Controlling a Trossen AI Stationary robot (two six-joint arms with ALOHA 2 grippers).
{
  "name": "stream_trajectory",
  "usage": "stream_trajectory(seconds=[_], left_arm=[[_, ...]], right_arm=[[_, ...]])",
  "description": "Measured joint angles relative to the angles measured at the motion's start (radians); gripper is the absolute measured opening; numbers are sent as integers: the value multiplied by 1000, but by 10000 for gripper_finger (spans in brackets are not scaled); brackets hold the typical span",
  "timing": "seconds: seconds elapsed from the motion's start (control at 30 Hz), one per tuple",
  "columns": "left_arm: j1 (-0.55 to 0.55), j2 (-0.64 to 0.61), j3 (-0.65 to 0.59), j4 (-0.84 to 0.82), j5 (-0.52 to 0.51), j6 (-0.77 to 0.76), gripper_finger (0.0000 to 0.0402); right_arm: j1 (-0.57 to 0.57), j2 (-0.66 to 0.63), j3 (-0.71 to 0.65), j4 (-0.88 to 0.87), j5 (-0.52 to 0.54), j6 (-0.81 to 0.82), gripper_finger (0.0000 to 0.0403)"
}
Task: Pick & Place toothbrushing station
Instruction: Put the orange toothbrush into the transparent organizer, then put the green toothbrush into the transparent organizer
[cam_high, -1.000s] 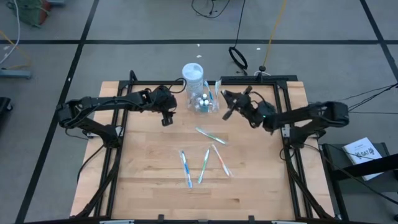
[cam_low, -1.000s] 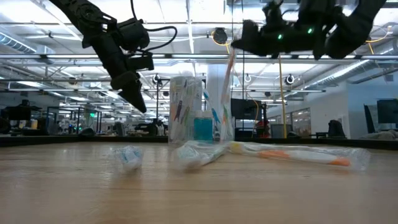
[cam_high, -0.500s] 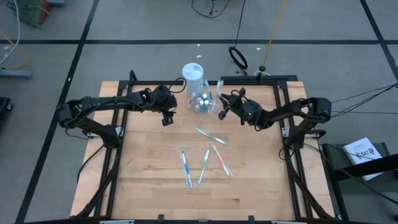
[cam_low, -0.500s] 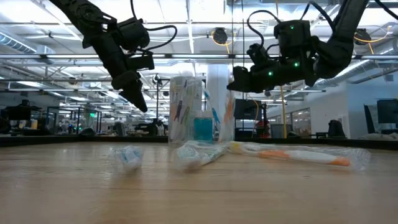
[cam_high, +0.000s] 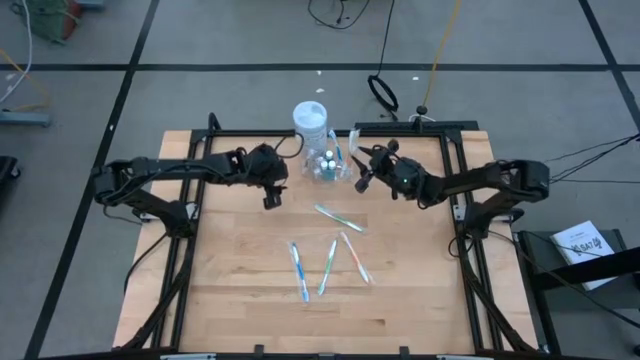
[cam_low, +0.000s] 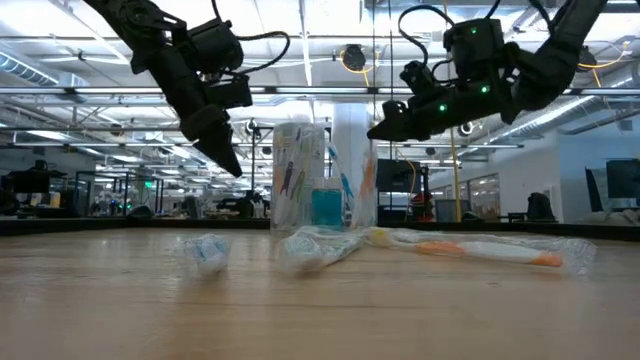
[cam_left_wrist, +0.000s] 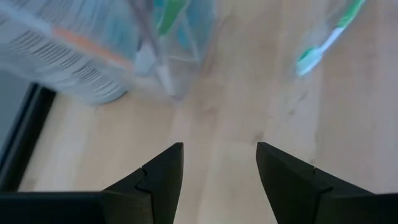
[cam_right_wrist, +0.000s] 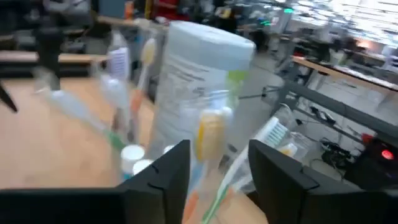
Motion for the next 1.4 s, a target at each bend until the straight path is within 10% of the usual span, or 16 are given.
stream_trajectory(seconds=[0.73,1.4], left_arm=[[-237,249,0,505,-26,-361,209],[-174,554,1,766,85,-403,209]], right_arm=[[-32,-480,0,-499,-124,-115,199],[-32,-540,0,-527,-124,-129,199]])
